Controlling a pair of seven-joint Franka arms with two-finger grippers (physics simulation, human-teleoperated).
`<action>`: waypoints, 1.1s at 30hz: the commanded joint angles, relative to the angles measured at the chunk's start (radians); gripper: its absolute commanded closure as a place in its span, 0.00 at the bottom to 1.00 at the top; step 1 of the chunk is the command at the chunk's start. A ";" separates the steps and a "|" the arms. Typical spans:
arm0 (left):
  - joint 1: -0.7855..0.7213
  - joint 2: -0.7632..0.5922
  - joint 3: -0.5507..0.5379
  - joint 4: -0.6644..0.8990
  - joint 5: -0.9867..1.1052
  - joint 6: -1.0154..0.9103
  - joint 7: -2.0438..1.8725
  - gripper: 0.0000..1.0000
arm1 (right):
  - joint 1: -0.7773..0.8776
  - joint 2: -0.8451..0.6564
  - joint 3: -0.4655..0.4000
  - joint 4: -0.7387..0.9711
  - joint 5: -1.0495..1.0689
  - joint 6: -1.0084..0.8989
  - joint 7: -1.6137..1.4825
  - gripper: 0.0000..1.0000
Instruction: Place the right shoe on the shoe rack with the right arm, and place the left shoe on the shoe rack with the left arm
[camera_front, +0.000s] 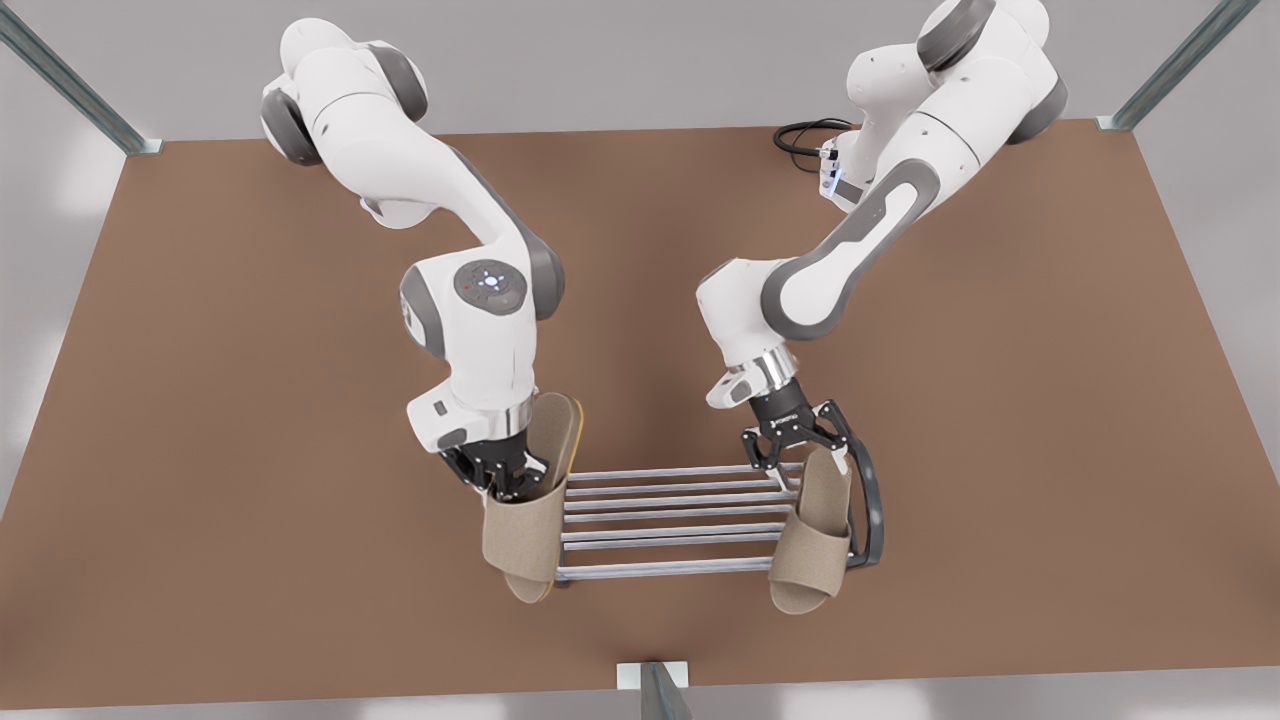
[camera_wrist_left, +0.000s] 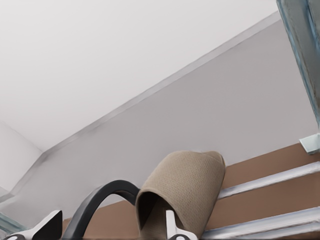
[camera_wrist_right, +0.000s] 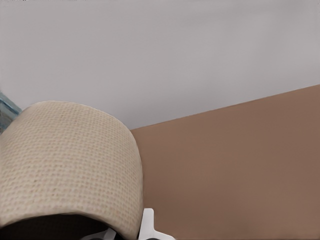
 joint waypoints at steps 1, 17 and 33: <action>-0.005 -0.010 -0.077 0.068 -0.297 -0.096 0.074 0.00 | 0.014 -0.002 -0.002 0.001 -0.006 -0.004 0.276 0.79; 0.564 -0.017 -0.404 0.370 -1.086 -0.609 0.941 0.00 | 0.122 0.170 -0.116 0.002 -0.006 0.510 0.348 0.79; -0.157 -0.252 0.741 0.349 -1.651 -0.449 1.199 0.00 | 0.191 0.166 -0.110 -0.070 -0.014 0.398 0.146 0.79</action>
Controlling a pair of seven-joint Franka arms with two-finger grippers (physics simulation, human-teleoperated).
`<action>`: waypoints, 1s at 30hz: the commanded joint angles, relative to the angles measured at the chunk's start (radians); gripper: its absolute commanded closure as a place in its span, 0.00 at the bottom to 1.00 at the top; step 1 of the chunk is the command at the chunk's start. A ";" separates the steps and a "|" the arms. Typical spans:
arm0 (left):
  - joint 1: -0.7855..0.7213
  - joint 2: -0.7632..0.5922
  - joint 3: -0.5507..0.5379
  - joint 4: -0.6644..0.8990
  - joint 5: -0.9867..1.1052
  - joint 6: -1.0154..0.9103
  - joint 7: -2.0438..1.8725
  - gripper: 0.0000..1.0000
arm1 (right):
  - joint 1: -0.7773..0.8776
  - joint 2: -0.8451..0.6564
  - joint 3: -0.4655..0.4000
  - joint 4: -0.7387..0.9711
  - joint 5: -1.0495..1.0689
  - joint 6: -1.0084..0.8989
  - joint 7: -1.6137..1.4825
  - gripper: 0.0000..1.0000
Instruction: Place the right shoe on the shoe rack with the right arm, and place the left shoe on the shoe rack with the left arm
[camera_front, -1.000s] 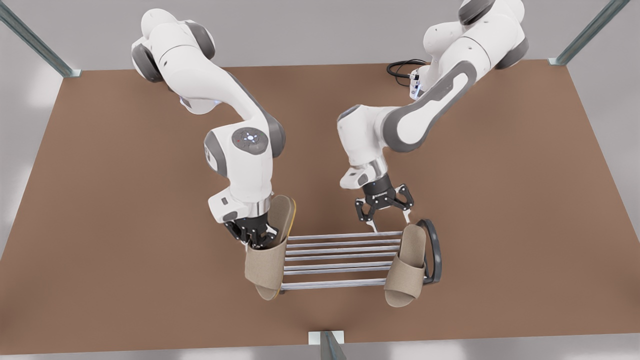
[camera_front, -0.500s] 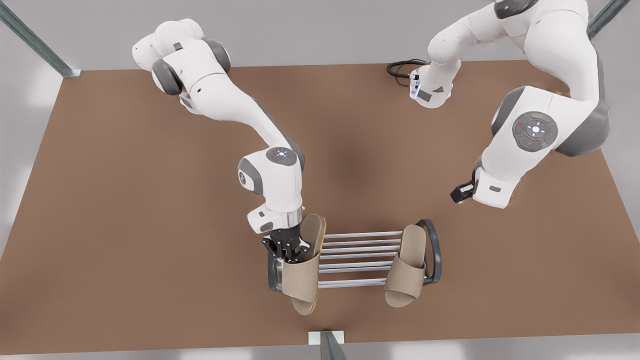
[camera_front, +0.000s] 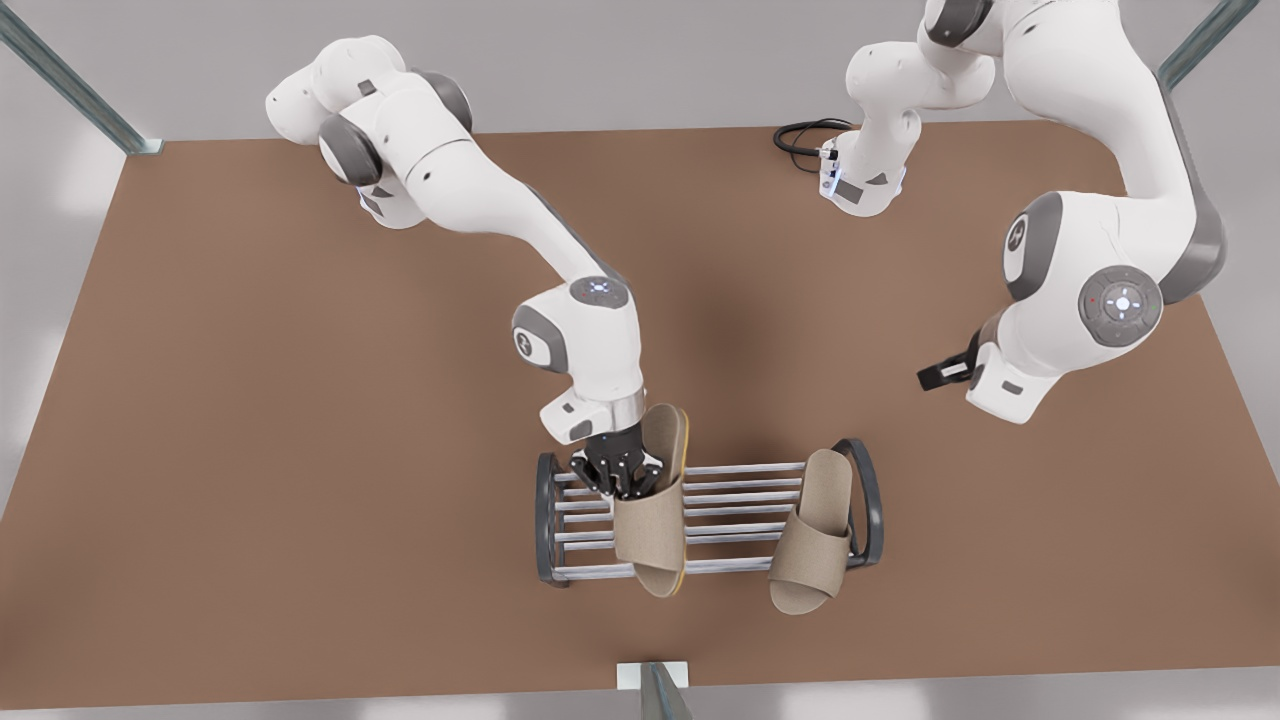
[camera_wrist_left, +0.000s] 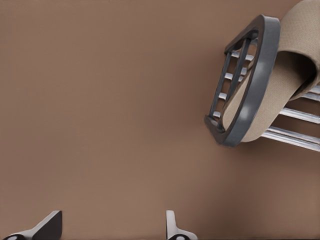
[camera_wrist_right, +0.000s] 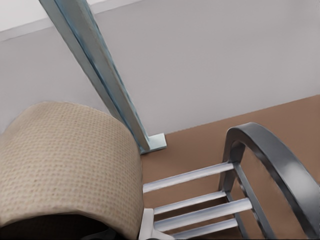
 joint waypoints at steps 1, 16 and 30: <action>-0.003 0.029 -0.001 0.003 -0.022 0.054 0.339 0.00 | -0.001 0.002 -0.001 -0.021 -0.008 -0.031 -0.150 0.79; 0.037 -0.050 -0.001 -0.253 -0.015 0.368 0.341 0.00 | 0.007 -0.003 -0.003 -0.132 -0.045 -0.019 -0.140 0.00; 0.040 -0.057 -0.001 -0.266 -0.015 0.359 0.341 0.00 | -0.120 -0.360 0.029 -0.129 0.169 -0.344 -0.392 0.00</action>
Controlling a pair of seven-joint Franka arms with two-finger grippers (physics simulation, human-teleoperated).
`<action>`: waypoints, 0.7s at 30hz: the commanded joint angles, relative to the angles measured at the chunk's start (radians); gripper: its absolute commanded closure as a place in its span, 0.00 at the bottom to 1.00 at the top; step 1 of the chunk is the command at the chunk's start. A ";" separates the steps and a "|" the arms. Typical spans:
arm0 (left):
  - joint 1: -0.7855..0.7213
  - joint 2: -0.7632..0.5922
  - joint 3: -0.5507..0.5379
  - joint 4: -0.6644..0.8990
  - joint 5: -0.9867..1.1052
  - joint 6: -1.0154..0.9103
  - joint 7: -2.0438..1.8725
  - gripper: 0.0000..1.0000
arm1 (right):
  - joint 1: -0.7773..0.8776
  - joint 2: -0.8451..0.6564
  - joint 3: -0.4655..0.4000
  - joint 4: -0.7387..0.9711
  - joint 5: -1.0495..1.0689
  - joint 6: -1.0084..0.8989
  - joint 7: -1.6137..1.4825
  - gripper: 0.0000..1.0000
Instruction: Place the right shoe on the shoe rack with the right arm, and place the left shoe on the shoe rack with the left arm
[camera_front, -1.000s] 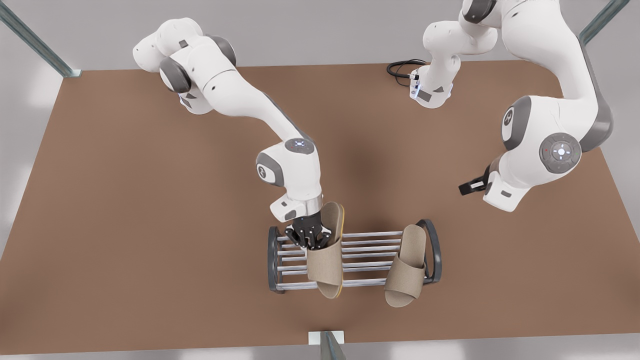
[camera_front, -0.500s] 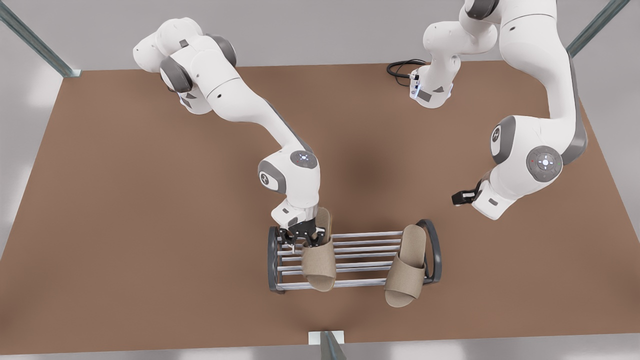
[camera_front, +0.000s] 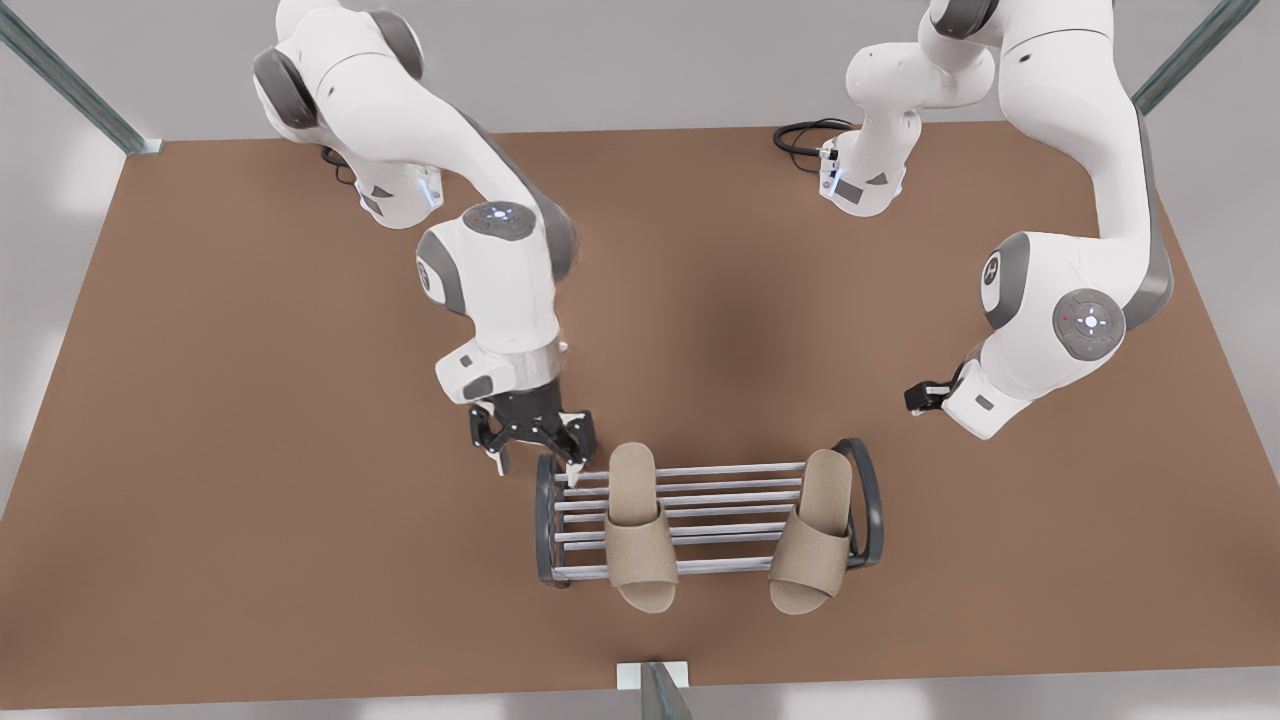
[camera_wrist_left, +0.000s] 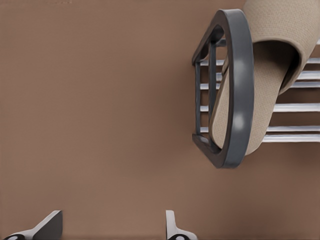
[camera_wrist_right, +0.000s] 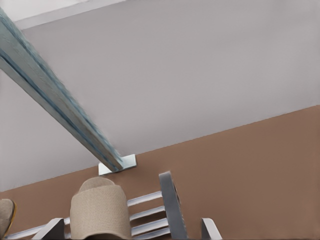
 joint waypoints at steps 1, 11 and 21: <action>-0.004 -0.002 0.000 -0.001 0.001 -0.006 0.063 0.00 | -0.031 -0.043 0.001 0.002 0.103 -0.160 -0.254 0.00; -0.026 0.020 -0.016 0.027 -0.005 -0.014 0.060 0.00 | -0.488 -0.202 0.015 -0.073 0.223 -0.490 -0.761 0.00; -0.050 0.053 -0.016 0.085 0.001 -0.044 0.025 0.00 | -0.810 -0.327 0.295 -0.315 0.264 -0.432 -0.931 0.00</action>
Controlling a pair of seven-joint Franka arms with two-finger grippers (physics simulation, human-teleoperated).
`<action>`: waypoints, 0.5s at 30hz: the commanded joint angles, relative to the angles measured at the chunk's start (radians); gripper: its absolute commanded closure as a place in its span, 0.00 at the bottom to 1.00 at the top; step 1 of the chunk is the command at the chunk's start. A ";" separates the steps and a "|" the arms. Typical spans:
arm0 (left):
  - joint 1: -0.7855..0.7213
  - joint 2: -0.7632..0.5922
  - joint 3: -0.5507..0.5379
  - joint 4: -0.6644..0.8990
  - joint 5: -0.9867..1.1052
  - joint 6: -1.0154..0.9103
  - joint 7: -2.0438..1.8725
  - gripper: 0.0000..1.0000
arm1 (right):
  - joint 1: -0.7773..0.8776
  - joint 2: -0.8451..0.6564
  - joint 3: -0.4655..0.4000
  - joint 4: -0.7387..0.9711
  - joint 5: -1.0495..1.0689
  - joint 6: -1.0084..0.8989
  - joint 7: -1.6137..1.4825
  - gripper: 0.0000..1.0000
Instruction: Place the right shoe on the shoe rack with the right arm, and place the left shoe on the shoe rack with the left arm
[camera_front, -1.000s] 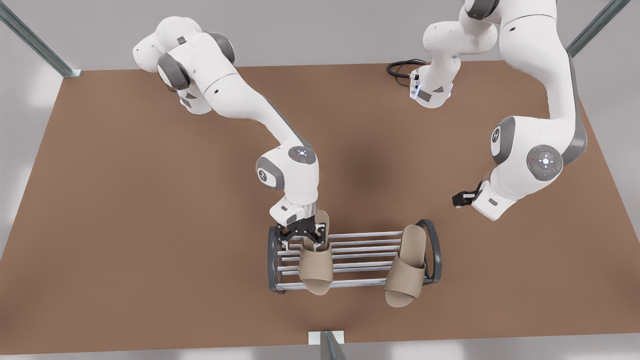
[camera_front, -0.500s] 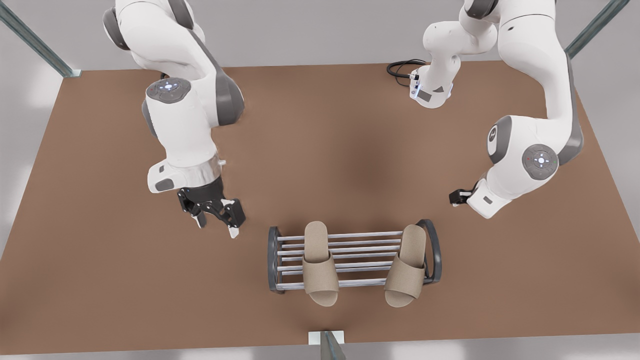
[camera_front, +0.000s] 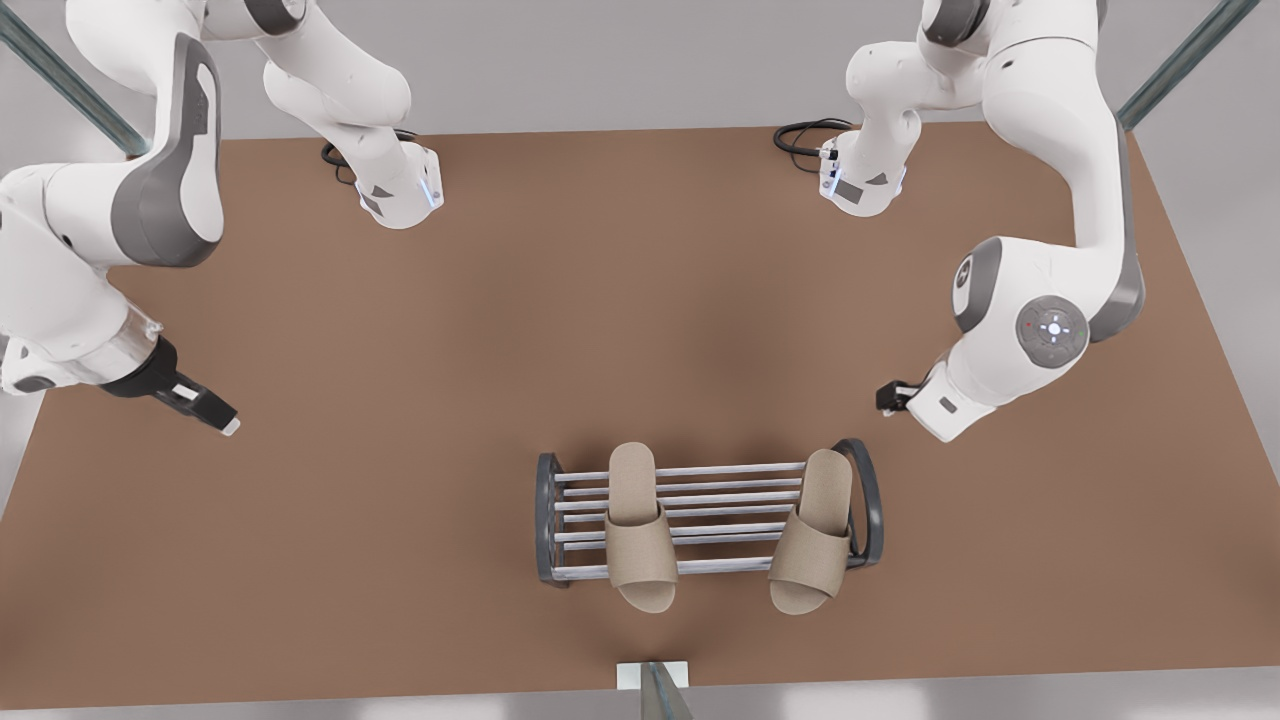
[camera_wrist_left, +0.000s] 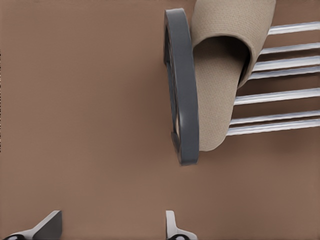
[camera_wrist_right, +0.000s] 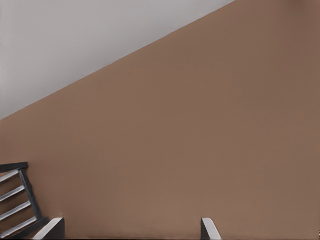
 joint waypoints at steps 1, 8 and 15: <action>-0.001 0.004 0.000 0.007 0.005 -0.011 -0.003 0.00 | 0.001 -0.001 0.007 0.004 0.000 -0.024 -0.426 0.00; -0.001 0.005 0.000 0.007 0.007 -0.009 -0.004 0.00 | -0.007 -0.017 0.020 0.015 0.001 -0.073 -0.435 0.00; -0.002 0.005 0.000 0.007 0.007 -0.010 -0.004 0.00 | 0.001 -0.017 0.031 0.015 0.003 -0.073 -0.425 0.00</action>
